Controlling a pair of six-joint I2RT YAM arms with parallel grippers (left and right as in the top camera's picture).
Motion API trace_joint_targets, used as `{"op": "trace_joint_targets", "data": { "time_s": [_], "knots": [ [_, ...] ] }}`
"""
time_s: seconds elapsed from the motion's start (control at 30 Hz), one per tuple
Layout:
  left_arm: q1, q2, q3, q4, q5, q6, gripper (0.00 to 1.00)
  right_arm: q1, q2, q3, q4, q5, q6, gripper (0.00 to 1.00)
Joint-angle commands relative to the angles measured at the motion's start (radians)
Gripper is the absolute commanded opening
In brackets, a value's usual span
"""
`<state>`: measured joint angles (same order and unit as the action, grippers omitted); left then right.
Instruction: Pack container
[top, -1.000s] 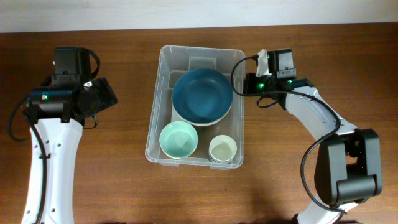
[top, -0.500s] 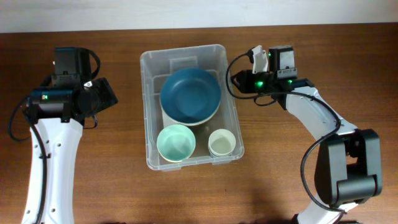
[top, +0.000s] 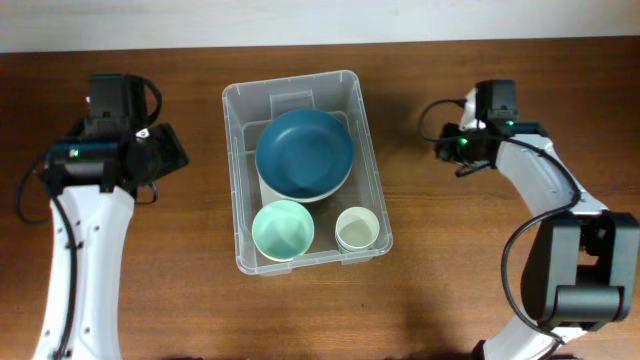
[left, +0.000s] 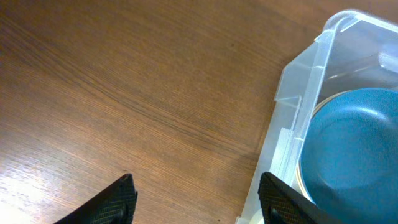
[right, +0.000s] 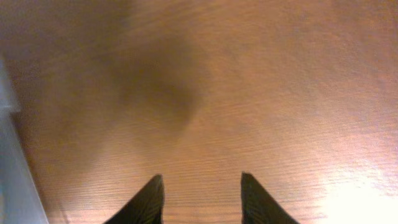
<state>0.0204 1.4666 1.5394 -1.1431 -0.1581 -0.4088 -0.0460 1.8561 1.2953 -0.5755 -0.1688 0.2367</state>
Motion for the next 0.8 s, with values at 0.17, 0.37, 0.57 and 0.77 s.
{"op": "trace_joint_targets", "data": {
  "time_s": [0.17,0.37,0.57,0.77],
  "knots": [
    [0.005,0.270,0.002,0.132,0.011,0.069,0.55,-0.047,-0.011,0.021,-0.267,0.080,-0.007,0.04],
    [0.005,0.389,0.002,0.298,0.087,0.146,0.27,-0.037,-0.011,0.021,-0.359,-0.106,-0.143,0.04],
    [0.004,0.466,0.002,0.425,0.221,0.163,0.26,-0.018,-0.011,0.021,-0.436,-0.223,-0.198,0.04],
    [-0.007,0.497,0.002,0.501,0.342,0.164,0.26,0.028,-0.011,0.021,-0.528,-0.365,-0.371,0.04]
  ]
}}
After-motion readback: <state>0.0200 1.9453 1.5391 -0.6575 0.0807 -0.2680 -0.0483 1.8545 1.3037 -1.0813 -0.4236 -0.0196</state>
